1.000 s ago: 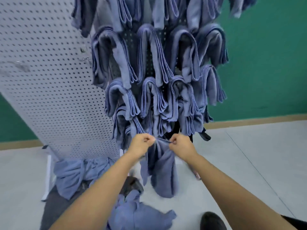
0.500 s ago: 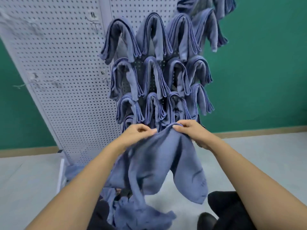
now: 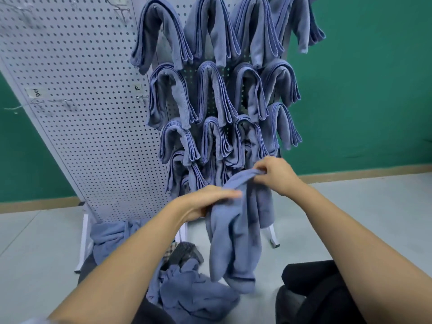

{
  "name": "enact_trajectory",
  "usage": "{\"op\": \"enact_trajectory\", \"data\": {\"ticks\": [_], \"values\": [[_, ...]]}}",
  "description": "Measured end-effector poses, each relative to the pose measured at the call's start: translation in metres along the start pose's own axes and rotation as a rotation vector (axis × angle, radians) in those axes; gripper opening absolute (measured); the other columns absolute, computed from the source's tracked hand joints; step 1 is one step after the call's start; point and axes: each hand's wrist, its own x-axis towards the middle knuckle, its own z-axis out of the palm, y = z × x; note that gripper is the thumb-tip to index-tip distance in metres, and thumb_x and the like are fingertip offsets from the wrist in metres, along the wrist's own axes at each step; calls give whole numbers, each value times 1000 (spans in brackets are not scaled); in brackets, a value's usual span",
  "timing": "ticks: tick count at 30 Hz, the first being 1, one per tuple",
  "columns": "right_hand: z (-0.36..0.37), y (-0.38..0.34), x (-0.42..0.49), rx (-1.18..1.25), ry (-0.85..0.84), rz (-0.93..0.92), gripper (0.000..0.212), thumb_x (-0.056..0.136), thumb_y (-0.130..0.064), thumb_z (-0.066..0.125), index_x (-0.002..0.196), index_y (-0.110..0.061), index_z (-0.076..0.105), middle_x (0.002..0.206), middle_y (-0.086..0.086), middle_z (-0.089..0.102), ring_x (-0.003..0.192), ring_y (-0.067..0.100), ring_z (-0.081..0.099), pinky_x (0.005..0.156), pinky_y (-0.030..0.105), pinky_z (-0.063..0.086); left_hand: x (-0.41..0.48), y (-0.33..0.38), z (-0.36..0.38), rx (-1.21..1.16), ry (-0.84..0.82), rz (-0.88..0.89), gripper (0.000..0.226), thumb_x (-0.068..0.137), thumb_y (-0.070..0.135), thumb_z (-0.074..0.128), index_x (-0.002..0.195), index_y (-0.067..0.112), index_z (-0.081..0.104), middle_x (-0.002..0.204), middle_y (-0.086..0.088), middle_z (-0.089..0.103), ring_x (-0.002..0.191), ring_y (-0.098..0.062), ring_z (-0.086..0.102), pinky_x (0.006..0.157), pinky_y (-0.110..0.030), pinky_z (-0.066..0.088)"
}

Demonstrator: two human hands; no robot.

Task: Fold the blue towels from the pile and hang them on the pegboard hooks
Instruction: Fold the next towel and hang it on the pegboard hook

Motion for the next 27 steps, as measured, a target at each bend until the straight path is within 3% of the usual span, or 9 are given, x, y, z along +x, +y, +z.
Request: {"op": "enact_trajectory", "data": {"ticks": [2,5,8,10,14,17,21,24,27], "values": [[-2,-11,1,200,180,30,14,80,-8,63,73,-20,66,59,-5,53,57,12,49,58,26,37,2,-4,3,203,-80,-106,61,69,38,82,116,5,61,109,-12,70,101,-24,68,94,-38,52],[8,-22,2,326,208,27,17,81,-3,61,85,-15,72,66,0,63,58,6,55,65,23,46,7,-10,9,280,-69,-161,42,78,29,77,113,11,62,111,-8,70,103,-23,66,96,-37,51],[17,-24,4,524,118,70,26,85,-4,63,110,-12,67,78,3,65,78,23,63,82,34,55,7,-7,7,-37,19,-122,16,91,20,62,102,8,62,94,-10,70,84,-19,66,79,-28,53],[17,-22,2,659,56,108,28,88,-8,64,116,-9,61,80,6,68,80,25,66,81,35,56,6,-3,-4,-361,59,-60,14,94,18,56,98,6,62,88,-11,68,78,-19,64,76,-29,53],[15,-16,-10,774,-77,234,9,93,-19,61,96,-11,63,90,12,67,70,14,60,65,22,51,-7,11,-22,-760,134,132,18,94,21,54,103,6,61,94,-12,69,85,-20,68,78,-34,57],[15,-12,-16,818,-171,339,31,96,-38,54,90,-9,65,87,9,67,69,13,60,68,22,51,-16,23,-25,-895,136,262,29,97,21,51,96,2,72,99,-14,71,93,-21,70,86,-34,56],[18,-9,-23,866,-343,451,52,90,-58,50,84,-9,67,82,7,68,68,14,62,73,26,55,-17,28,-33,-1093,126,347,42,97,23,51,133,2,51,125,-18,61,123,-23,56,111,-38,38],[21,-11,-23,996,-462,415,42,87,-54,57,91,-13,68,88,2,68,79,14,63,77,28,53,-19,31,-36,-1123,104,337,30,95,26,53,105,0,63,100,-13,68,111,-16,60,111,-32,36],[18,-15,-20,1180,-399,314,20,87,-33,64,96,-16,72,91,0,70,87,11,63,88,29,51,-20,30,-37,-1072,146,346,25,96,26,52,100,4,62,96,-8,66,100,-12,63,104,-28,44]]}}
